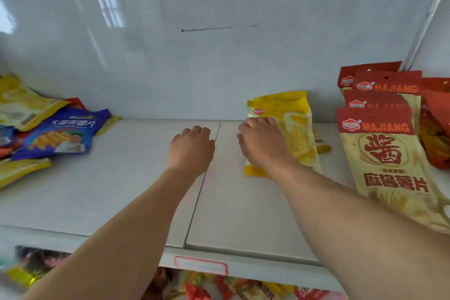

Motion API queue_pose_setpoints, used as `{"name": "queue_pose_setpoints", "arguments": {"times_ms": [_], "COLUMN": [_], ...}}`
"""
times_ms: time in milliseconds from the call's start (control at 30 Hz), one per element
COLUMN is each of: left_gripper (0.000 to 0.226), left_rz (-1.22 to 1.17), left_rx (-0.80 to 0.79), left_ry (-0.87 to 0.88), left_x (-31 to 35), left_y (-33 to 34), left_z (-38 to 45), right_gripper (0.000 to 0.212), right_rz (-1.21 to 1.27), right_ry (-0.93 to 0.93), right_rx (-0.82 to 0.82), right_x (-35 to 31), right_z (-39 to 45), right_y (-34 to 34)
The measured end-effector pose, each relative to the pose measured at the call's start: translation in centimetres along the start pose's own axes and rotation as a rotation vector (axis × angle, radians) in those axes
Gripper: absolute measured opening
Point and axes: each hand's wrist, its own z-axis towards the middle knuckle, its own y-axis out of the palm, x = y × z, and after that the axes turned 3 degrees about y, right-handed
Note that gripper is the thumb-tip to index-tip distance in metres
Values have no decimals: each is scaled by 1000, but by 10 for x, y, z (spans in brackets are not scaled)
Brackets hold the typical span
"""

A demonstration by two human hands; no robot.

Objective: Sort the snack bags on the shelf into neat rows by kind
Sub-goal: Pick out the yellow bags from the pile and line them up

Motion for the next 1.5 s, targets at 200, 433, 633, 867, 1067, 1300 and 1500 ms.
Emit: {"name": "queue_pose_setpoints", "arguments": {"times_ms": [200, 433, 633, 867, 1067, 1300, 1500], "left_gripper": [28, 27, 30, 25, 27, 51, 45], "left_rz": [260, 353, 339, 203, -57, -635, -1282], "left_rx": [12, 25, 34, 98, 144, 211, 223], "left_ry": [96, 90, 28, -103, -345, -740, -999], "left_x": [-77, -188, -287, -370, -426, -484, -539], "left_y": [-19, -51, -74, -79, -78, -86, -86], "left_z": [-33, -68, -92, -89, -65, -14, 31], "right_gripper": [27, 28, 28, 22, 25, 33, 38], "right_rz": [33, 111, 144, 183, 313, 574, 759], "right_ry": [-113, -146, -117, -110, -81, 52, 179], "right_rx": [-29, -33, -44, -61, -58, -119, -249], "right_x": [-91, -209, -307, -383, -425, -472, -514], "right_z": [2, 23, 46, 83, 135, 190, 209], "right_y": [1, -4, -6, -6, 10, 28, 44]}}
